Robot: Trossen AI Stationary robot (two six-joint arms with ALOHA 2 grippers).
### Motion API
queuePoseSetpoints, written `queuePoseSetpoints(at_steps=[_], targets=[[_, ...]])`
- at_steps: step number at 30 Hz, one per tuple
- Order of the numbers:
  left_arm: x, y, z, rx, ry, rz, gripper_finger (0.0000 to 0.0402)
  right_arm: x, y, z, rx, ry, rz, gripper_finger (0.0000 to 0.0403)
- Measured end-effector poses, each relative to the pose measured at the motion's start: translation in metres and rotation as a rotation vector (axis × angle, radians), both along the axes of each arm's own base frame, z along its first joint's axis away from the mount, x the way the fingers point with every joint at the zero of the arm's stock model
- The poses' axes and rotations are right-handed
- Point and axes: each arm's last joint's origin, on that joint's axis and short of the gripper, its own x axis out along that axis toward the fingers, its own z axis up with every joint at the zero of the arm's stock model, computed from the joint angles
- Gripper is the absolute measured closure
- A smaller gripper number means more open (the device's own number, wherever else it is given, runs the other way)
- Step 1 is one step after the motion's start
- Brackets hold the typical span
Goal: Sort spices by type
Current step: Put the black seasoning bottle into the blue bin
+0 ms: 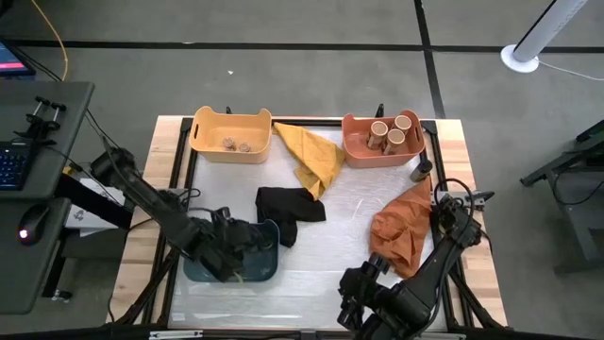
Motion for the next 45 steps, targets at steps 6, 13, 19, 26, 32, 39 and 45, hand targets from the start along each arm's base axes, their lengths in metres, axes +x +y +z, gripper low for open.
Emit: queuePoseSetpoints(at_steps=[6, 13, 19, 26, 32, 39, 45], targets=[[-0.027, 0.019, 0.045, -0.005, -0.178, 0.056, 0.0163, 0.008, -0.012, 0.01, -0.005, -0.013, -0.001, 0.0142], [-0.064, 0.038, 0.087, 0.033, -0.515, 0.101, 0.0163, 0.024, -0.047, 0.036, -0.043, -0.097, -0.046, 0.0142], [-0.084, 0.048, 0.094, 0.057, -0.669, 0.116, 0.0163, 0.03, -0.107, 0.073, -0.086, -0.203, -0.169, 0.0142], [-0.08, 0.043, 0.073, 0.008, -0.708, 0.131, 0.0163, 0.034, -0.191, 0.081, -0.107, -0.095, -0.258, 0.0148], [-0.078, 0.031, 0.061, -0.065, -0.772, 0.127, 0.0163, -0.039, -0.237, 0.034, -0.027, 0.059, -0.519, 0.0192], [-0.079, 0.031, 0.066, 0.03, -0.909, 0.233, 0.0163, -0.162, -0.268, -0.005, 0.15, -0.138, -0.91, 0.0286], [-0.068, 0.046, 0.071, 0.094, -1.023, 0.437, 0.0163, -0.204, -0.282, -0.05, 0.145, -0.16, -1.035, 0.0391]])
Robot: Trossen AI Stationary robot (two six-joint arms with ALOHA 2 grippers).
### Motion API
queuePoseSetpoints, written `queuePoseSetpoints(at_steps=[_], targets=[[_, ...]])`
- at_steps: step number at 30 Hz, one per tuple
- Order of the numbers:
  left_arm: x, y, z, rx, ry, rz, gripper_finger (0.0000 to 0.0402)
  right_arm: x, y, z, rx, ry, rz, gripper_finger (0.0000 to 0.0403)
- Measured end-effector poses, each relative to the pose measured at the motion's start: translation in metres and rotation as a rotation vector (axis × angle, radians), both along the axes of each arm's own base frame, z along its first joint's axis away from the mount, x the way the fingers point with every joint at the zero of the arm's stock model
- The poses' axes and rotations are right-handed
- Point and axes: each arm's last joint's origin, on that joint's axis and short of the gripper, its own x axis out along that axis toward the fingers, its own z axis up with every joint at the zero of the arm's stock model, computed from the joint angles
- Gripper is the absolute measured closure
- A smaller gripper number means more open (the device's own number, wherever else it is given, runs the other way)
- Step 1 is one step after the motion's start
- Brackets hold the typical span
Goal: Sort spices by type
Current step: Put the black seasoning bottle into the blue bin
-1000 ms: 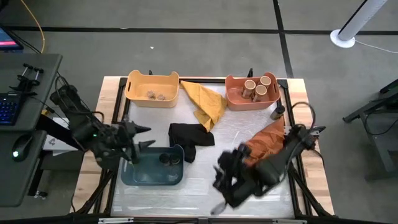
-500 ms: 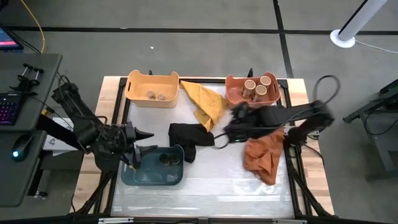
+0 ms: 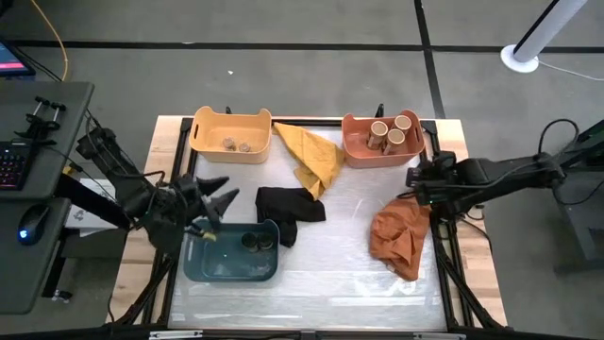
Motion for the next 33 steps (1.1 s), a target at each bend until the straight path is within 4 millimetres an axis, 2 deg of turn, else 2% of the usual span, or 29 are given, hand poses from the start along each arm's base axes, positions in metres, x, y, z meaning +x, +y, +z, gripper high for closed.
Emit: queuePoseSetpoints(at_steps=[5, 11, 17, 25, 33], targets=[[0.013, 0.017, 0.004, -0.032, -0.044, 0.123, 0.0163, -0.007, -0.007, -0.026, -0.044, 0.063, -0.105, 0.04], [0.03, 0.041, 0.007, -0.046, -0.005, 0.189, 0.0163, 0.001, -0.02, -0.029, -0.13, 0.076, -0.24, 0.0401], [0.042, 0.071, 0.016, -0.01, 0.066, 0.175, 0.0163, 0.013, -0.036, -0.037, -0.106, 0.144, -0.371, 0.0402], [0.041, 0.099, 0.039, 0.084, 0.045, 0.067, 0.0163, 0.019, -0.06, -0.048, -0.089, 0.243, -0.584, 0.0402], [0.03, 0.108, 0.048, 0.162, 0.056, 0.023, 0.0163, 0.033, -0.077, -0.061, -0.015, 0.301, -0.565, 0.0403]])
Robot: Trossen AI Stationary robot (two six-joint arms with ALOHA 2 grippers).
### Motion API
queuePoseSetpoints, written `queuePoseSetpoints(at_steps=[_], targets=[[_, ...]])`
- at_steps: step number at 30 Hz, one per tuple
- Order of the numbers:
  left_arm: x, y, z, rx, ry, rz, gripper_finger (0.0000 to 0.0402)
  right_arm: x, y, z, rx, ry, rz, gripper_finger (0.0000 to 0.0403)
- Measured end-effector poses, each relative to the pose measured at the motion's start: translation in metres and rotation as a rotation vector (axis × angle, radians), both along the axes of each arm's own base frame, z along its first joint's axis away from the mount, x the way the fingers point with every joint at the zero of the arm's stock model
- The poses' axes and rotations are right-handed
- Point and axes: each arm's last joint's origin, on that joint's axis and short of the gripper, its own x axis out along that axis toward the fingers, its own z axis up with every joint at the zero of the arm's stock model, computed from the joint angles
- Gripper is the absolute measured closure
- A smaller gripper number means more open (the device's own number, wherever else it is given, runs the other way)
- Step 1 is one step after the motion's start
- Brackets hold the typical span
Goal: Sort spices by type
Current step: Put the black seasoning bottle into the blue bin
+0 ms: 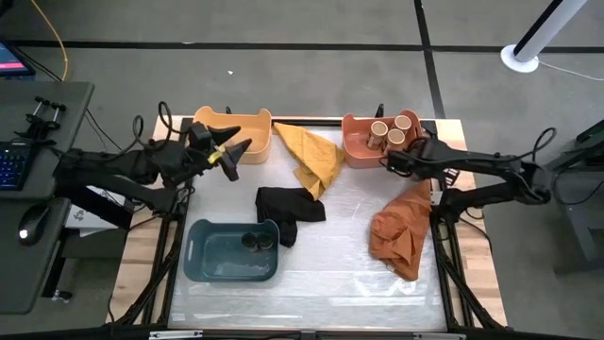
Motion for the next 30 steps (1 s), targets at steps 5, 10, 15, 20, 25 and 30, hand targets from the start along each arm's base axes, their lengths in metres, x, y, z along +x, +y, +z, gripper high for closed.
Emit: queuePoseSetpoints(at_steps=[5, 10, 15, 20, 25, 30], targets=[[-0.006, 0.002, 0.004, 0.007, -0.015, 0.004, 0.0163, 0.003, -0.001, -0.001, 0.008, -0.017, 0.003, 0.0403], [-0.008, 0.002, 0.005, 0.008, -0.021, 0.005, 0.0163, 0.013, 0.003, 0.001, 0.007, -0.071, 0.061, 0.0403], [-0.008, 0.002, 0.005, 0.02, -0.013, 0.008, 0.0163, 0.024, 0.012, 0.011, 0.037, -0.122, 0.139, 0.0403], [-0.008, 0.002, 0.005, 0.021, -0.012, 0.015, 0.0163, 0.034, 0.02, 0.014, 0.053, -0.164, 0.253, 0.0403], [-0.008, 0.002, 0.005, 0.019, -0.013, 0.015, 0.0163, 0.052, 0.032, 0.013, 0.026, -0.259, 0.364, 0.0403], [-0.008, 0.002, 0.005, 0.019, -0.015, 0.016, 0.0163, 0.074, 0.045, 0.01, -0.01, -0.382, 0.451, 0.0403]])
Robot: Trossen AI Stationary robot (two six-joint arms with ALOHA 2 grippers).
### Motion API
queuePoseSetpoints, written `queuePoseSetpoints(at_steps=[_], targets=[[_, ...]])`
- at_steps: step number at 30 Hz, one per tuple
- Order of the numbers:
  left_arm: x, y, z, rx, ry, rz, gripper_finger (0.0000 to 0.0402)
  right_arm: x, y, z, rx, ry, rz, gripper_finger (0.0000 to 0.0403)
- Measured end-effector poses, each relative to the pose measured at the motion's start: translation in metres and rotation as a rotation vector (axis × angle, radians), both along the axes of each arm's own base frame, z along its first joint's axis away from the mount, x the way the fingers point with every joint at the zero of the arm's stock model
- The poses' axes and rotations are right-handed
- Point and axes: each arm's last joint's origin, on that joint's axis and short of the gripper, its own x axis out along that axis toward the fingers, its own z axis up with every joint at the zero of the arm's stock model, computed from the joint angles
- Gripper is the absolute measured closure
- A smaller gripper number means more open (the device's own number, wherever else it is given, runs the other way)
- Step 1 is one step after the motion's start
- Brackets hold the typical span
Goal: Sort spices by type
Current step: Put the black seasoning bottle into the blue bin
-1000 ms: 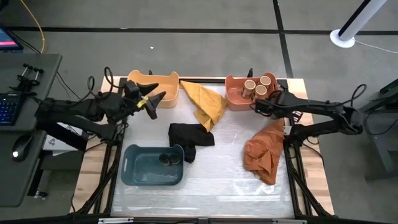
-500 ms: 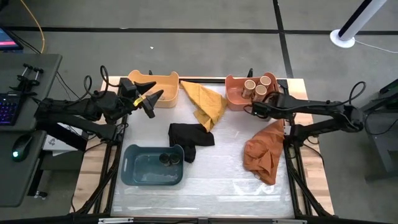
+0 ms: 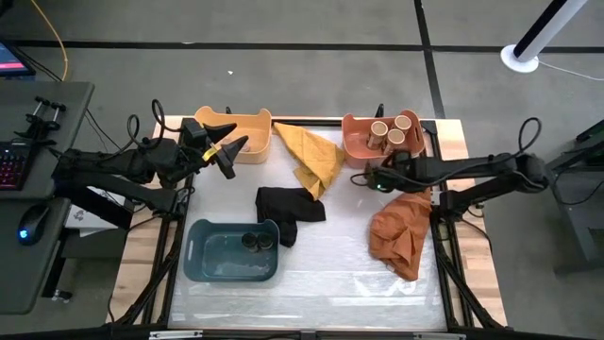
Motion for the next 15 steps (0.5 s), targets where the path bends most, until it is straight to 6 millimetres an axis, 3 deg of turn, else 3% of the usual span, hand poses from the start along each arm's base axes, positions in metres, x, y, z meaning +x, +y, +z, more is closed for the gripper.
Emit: queuePoseSetpoints(at_steps=[15], targets=[[0.002, -0.001, 0.0, -0.002, 0.002, -0.035, 0.0163, 0.074, 0.046, -0.017, 0.012, -0.354, 0.329, 0.0403]])
